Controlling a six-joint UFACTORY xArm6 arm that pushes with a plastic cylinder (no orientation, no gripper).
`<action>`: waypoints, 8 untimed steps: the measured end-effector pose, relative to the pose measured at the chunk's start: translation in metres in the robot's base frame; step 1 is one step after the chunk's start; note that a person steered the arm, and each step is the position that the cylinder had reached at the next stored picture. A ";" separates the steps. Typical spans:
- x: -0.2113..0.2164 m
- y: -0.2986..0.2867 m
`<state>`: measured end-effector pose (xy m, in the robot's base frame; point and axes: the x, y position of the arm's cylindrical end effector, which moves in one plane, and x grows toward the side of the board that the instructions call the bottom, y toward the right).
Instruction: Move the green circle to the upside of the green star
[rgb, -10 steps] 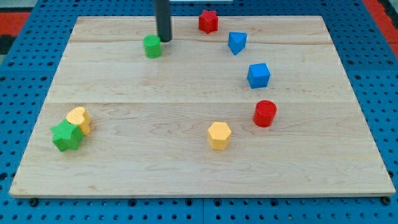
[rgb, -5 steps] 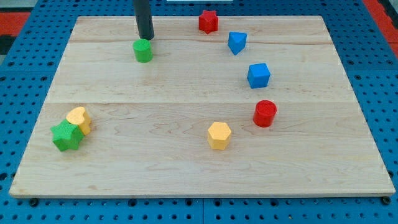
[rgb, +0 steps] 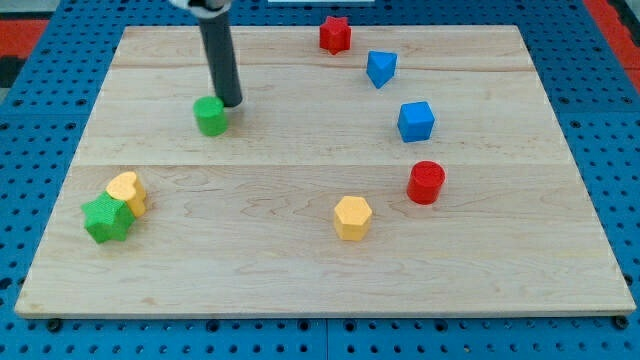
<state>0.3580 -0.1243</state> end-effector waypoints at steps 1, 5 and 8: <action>0.042 -0.033; 0.060 -0.075; 0.067 -0.118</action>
<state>0.4253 -0.2425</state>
